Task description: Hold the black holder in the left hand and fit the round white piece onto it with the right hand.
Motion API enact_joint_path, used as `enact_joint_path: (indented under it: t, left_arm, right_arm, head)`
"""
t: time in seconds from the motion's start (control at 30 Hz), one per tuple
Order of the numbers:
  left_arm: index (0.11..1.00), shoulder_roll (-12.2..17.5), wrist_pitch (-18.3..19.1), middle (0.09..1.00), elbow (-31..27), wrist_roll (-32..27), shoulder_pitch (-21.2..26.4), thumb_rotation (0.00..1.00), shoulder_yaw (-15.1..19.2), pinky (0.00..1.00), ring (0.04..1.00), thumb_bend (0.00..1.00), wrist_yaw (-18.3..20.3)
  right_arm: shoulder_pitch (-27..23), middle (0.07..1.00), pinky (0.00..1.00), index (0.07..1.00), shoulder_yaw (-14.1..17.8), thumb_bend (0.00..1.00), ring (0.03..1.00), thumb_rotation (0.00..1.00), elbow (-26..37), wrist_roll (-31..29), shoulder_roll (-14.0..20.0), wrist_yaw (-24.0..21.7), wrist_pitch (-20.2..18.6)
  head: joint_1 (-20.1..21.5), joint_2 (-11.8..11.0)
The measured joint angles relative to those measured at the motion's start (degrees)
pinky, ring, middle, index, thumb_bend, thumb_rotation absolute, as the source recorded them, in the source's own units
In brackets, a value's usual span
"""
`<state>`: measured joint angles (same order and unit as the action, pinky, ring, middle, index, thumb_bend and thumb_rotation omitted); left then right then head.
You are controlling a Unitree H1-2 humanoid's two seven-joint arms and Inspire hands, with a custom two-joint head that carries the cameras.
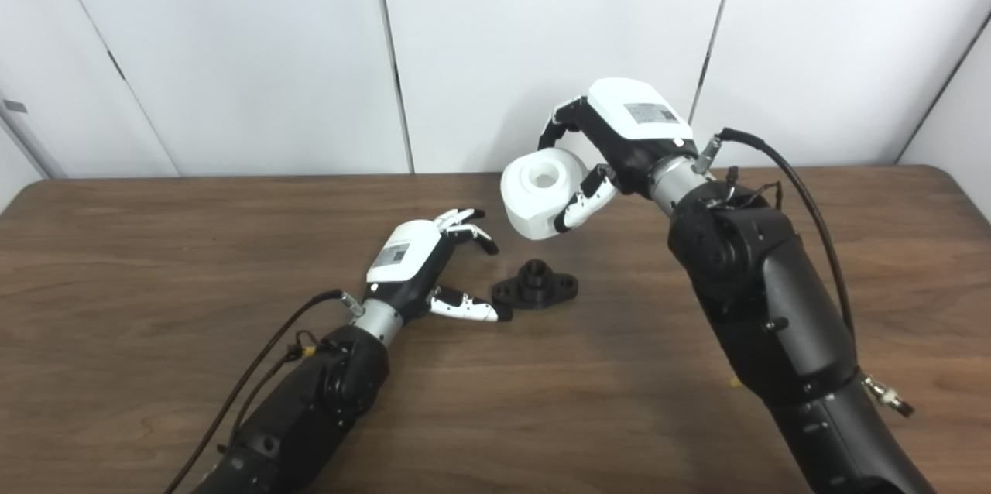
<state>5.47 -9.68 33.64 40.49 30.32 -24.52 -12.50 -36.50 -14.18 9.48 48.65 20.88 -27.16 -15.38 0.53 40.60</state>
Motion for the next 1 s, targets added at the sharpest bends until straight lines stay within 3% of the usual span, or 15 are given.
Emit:
enact_joint_path:
  t: [0.77,1.0]
  left_arm:
    - [0.621,-1.8,-0.6,0.914,2.2,-1.0,1.3,0.30,-1.4,0.88,0.944,0.95,0.1]
    - [0.558,-2.6,-1.6,0.889,5.6,-0.8,3.0,0.31,-2.4,0.86,0.937,0.94,-0.7]
  right_arm:
    - [0.2,0.717,0.71,0.481,-0.1,0.52,0.756,0.14,2.0,0.4,-0.2,-0.8,-1.7]
    - [0.2,0.718,0.70,0.482,-0.1,0.52,0.756,0.14,2.1,0.4,-0.2,-1.2,-2.2]
  head:
    - [1.3,0.5]
    - [1.5,0.7]
